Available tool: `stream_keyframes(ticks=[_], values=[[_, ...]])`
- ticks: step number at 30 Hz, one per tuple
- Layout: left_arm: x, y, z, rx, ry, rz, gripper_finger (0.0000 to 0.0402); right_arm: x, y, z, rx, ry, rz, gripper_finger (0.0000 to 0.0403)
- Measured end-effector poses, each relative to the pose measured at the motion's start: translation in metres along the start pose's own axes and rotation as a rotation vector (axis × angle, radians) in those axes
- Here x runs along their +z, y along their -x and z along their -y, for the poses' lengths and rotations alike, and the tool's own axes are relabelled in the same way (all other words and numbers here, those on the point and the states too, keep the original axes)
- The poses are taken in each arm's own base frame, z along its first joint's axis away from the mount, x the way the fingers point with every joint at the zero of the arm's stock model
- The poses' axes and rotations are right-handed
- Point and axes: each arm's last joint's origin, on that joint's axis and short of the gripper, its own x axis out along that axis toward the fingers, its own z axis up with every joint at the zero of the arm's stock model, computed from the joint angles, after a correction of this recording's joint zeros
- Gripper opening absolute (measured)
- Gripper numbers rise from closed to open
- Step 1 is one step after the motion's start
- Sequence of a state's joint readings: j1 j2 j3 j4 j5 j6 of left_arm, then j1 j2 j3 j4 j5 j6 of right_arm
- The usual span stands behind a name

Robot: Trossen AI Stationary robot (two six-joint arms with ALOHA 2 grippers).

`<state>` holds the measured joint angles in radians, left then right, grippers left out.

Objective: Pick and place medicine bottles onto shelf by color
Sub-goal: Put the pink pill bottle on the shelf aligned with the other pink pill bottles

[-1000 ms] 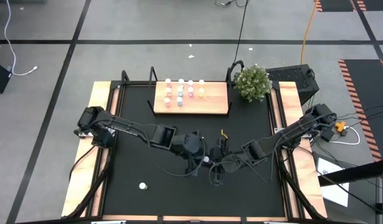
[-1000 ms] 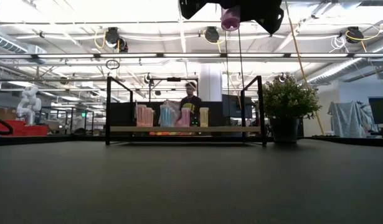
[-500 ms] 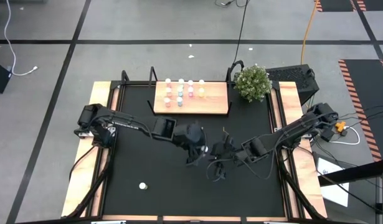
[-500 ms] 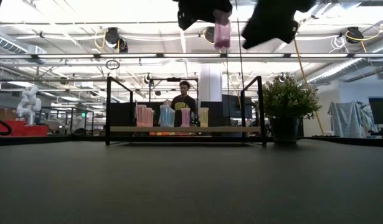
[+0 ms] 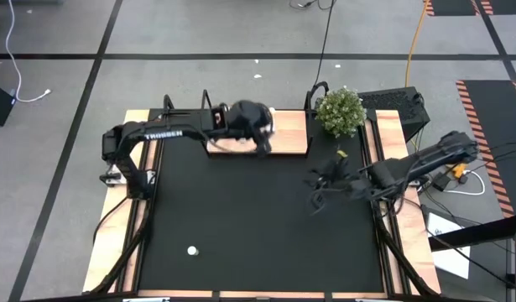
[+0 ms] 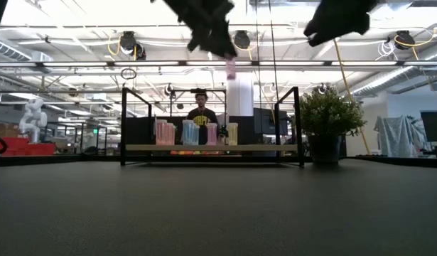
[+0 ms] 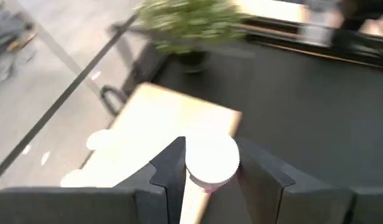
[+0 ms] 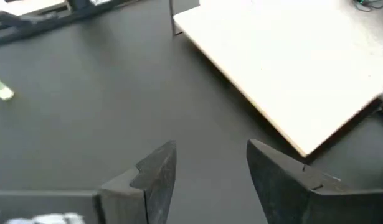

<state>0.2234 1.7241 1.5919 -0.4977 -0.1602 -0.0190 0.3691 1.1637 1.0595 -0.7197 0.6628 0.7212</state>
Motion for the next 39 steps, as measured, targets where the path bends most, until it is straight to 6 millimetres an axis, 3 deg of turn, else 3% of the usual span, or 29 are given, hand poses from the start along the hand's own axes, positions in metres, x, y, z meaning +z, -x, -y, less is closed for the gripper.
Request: stream_keyframes(ticks=[3,6,10,16,23,27,39], values=[[-0.014,-0.015,-0.026,0.059,0.071,-0.048,0.0121,-0.01,0.007,0.018,0.0,-0.041,0.028,0.0192],[-0.034,-0.03,-0.039,0.078,0.103,-0.05,0.0119,-0.025,0.01,0.034,0.019,-0.097,0.054,0.0192],[-0.063,-0.046,-0.043,0.076,0.083,-0.062,0.0123,-0.045,0.009,0.05,0.069,-0.155,0.106,0.0192],[-0.091,-0.057,-0.041,0.074,0.065,-0.072,0.0125,-0.063,0.009,0.066,0.133,-0.225,0.174,0.0192],[-0.109,-0.062,-0.048,0.09,0.054,-0.087,0.0126,-0.069,0.009,0.078,0.114,-0.209,0.2,0.0192],[-0.109,-0.064,-0.053,0.077,0.024,-0.018,0.0126,-0.065,0.007,0.083,0.085,-0.181,0.22,0.0192],[-0.116,-0.07,-0.062,0.051,0.021,-0.021,0.0127,-0.057,0.002,0.09,0.08,-0.149,0.232,0.0192]])
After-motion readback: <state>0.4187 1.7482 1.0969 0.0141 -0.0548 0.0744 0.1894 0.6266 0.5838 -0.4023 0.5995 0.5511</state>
